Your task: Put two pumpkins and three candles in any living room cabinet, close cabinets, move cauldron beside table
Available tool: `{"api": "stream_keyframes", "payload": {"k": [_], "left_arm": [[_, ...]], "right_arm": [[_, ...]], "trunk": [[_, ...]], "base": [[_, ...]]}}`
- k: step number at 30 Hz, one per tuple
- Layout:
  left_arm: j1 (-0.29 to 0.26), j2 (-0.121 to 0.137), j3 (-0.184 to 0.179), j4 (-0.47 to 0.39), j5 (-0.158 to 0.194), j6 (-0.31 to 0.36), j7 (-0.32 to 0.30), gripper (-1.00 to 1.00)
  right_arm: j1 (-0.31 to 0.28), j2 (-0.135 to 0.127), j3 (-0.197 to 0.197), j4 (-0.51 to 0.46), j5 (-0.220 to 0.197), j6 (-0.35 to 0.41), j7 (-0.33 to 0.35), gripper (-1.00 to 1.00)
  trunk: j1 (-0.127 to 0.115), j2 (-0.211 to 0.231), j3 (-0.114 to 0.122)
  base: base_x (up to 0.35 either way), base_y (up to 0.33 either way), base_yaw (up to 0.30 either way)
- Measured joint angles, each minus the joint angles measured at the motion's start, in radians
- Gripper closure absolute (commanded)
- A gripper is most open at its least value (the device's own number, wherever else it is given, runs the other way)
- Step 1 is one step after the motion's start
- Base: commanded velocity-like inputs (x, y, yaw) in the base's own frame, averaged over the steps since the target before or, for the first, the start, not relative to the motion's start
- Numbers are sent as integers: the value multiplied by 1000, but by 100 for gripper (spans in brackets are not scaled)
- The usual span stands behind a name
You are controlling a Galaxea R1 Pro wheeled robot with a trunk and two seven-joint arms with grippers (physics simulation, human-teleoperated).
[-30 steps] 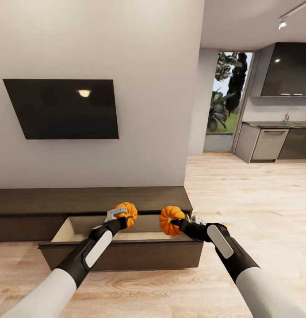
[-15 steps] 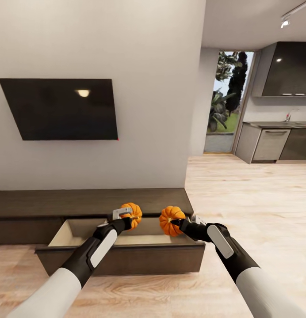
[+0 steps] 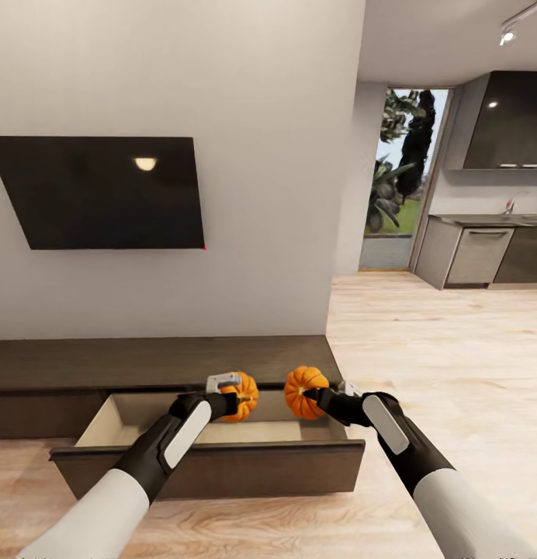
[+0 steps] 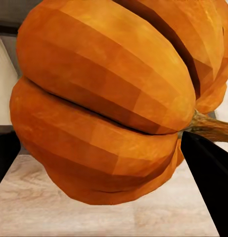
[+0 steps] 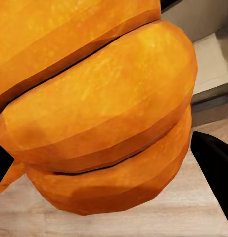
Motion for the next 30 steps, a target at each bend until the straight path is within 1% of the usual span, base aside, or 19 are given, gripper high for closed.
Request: {"api": "stream_keyframes", "payload": {"k": [1,2,3,5,9,13,17,21,28,30], "left_arm": [[-1,-3,1,1,-1,10,2,100],[-3,-4,1,0,1,13,5,100],[-9,-6,2,1,-3,26,13,100],[-16,-7,3,2,-3,49,35,100],[-23,-9,5,5,0,70,64,100],[-32,-13,5,13,2,82,71,100],[-39,-18,5,15,1,125,84,100],[-41,-26,5,17,2,142,112,100],[-48,-32,6,27,1,166,129,100],[-50,-33,6,28,-1,171,142,100]], "right_arm": [[-5,6,0,0,-8,2,-37,100],[-7,11,1,0,-7,5,-54,100],[-12,22,2,0,-13,7,-82,100],[-17,34,2,1,-11,11,-113,100],[-22,45,5,1,-10,16,-158,100],[-28,53,15,12,-13,19,-176,100],[-68,66,36,58,-15,48,-203,100],[-85,81,45,76,-12,67,-215,100],[-92,87,50,86,-12,72,-220,100],[-92,88,50,87,-11,73,-220,100]], "trunk": [[0,0,0],[0,0,0],[0,0,0],[0,0,0],[0,0,0],[0,0,0],[0,0,0],[0,0,0],[0,0,0],[0,0,0]], "base": [[6,0,0],[4,0,0],[3,0,0],[2,0,0],[0,0,0],[0,0,0],[0,0,0],[0,0,0],[0,0,0],[0,0,0]]}}
